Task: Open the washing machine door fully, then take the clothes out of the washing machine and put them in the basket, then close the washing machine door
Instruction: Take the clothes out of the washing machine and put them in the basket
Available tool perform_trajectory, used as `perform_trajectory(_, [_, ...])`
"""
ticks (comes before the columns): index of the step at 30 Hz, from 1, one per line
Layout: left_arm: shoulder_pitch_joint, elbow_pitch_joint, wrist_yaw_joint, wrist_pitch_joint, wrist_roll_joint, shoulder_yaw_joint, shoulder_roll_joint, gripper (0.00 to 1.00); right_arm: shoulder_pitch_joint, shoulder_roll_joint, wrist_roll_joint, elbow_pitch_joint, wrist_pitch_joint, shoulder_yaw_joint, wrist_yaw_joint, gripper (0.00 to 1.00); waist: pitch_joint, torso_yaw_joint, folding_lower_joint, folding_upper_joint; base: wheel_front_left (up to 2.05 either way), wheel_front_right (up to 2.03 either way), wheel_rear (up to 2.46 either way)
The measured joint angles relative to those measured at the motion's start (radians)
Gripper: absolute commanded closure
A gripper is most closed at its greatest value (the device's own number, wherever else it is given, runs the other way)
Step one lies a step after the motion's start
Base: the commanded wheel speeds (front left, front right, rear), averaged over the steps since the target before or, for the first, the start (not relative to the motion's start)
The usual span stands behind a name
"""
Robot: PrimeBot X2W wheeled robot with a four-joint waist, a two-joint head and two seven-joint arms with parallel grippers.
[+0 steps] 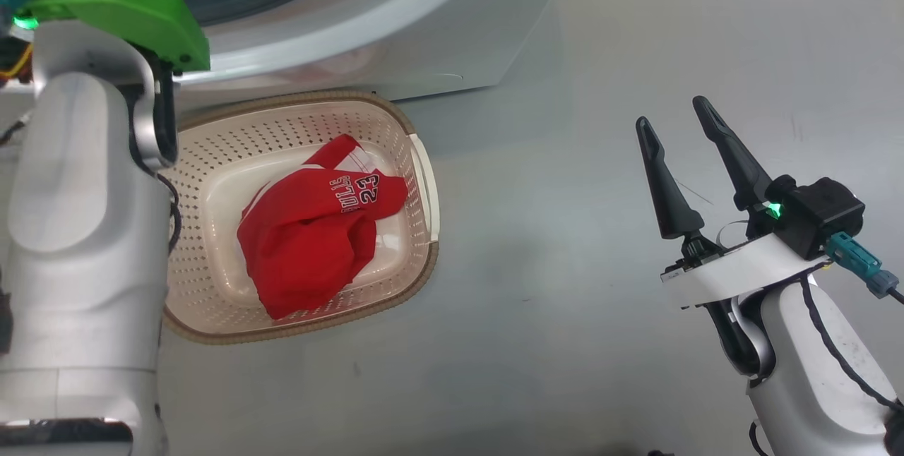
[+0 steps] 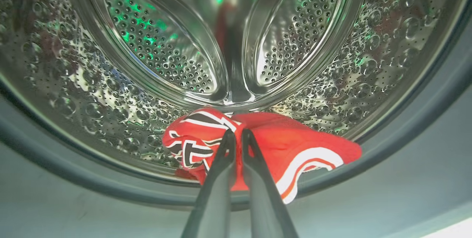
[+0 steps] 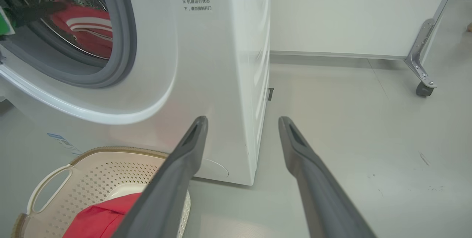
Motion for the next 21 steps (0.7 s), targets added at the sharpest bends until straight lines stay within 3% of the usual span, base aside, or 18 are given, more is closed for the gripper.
perform_trajectory(10, [0.187,-0.081,-0.005,-0.152,0.0,-0.042,-0.009,1.0,0.053,-0.006,-0.01,0.021,0.0,-0.013,-0.001,0.0,-0.087,0.042,0.0,0.0,0.0,0.0,0.0])
perform_trajectory(21, [0.377,-0.199,-0.004,-0.165,0.014,-0.086,-0.015,1.0,0.118,-0.005,-0.021,0.04,0.0,-0.014,-0.011,0.0,-0.198,0.088,0.0,0.0,0.0,0.0,0.0])
